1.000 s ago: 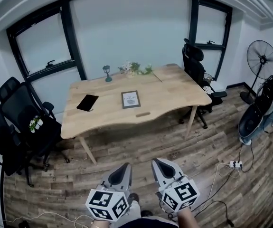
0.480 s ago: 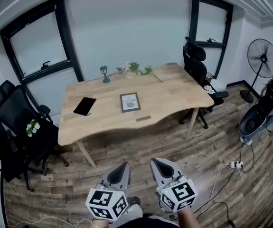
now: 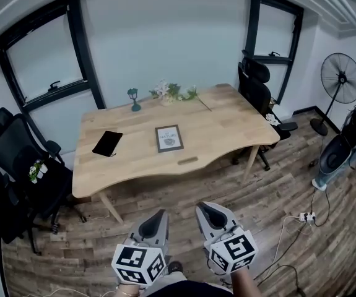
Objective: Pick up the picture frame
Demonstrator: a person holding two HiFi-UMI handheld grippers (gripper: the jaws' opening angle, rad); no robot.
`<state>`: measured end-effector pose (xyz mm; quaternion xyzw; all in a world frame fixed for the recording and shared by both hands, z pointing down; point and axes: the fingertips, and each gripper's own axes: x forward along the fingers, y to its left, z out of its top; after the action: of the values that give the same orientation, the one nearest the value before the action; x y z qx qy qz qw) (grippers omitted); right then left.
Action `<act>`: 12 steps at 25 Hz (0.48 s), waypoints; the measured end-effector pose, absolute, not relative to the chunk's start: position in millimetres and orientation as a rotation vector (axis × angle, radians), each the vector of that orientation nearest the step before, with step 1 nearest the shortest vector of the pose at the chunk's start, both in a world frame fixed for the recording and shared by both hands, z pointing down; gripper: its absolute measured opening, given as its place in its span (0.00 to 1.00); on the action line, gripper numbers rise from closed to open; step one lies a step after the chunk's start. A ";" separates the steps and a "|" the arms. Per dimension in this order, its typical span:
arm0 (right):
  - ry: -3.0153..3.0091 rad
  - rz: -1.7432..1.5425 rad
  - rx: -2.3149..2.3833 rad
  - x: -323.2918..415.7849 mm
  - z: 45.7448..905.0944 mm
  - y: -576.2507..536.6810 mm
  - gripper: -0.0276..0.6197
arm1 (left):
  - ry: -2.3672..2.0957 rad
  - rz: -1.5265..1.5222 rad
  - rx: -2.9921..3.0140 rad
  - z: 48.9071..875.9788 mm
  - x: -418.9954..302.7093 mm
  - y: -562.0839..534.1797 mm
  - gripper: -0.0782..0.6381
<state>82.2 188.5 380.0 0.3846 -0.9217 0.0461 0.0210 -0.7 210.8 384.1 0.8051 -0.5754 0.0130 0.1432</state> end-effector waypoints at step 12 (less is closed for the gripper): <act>-2.807 0.159 1.204 42.1 386.9 157.0 0.15 | -1.563 0.014 2.380 383.6 -38.9 175.9 0.20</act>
<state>42.1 157.0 386.9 0.3934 -0.9170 0.0518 0.0413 -38.9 175.9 383.6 0.8268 -0.5430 0.0047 0.1464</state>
